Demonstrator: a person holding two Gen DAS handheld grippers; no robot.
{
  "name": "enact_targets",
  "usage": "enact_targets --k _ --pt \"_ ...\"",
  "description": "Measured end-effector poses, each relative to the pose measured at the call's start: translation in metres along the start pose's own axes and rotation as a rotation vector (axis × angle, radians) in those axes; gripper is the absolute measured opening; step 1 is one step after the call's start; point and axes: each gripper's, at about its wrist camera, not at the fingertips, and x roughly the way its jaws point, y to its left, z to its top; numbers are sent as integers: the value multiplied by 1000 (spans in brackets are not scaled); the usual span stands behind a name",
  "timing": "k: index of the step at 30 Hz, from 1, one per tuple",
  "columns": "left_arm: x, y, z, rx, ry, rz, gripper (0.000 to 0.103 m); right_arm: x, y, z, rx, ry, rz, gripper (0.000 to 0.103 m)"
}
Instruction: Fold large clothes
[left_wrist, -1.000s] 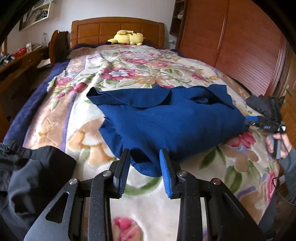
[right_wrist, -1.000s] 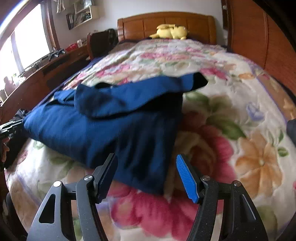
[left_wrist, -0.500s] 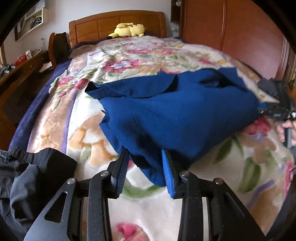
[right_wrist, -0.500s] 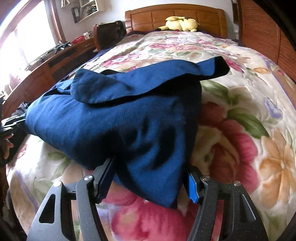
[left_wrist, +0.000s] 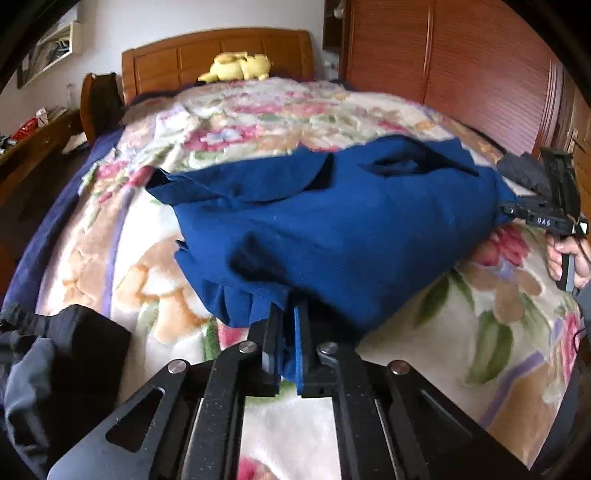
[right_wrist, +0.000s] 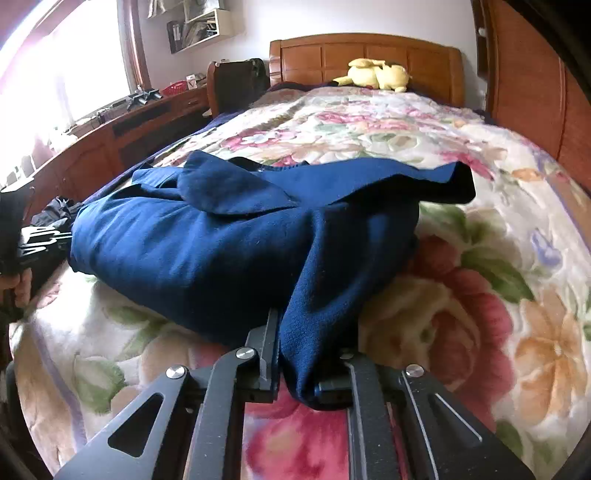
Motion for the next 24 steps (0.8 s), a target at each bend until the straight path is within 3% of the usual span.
enact_targets --k 3,11,17,24 --pt "-28 3 -1 -21 -58 3 4 -11 3 -3 2 -14 1 11" --pt "-86 -7 -24 -14 -118 -16 4 -53 21 -20 -45 -28 13 10" --pt "-123 -26 -63 -7 -80 -43 4 -92 33 -53 -71 2 50 10" --pt "-123 -29 -82 -33 -28 -13 10 -93 44 -68 -93 31 -3 11"
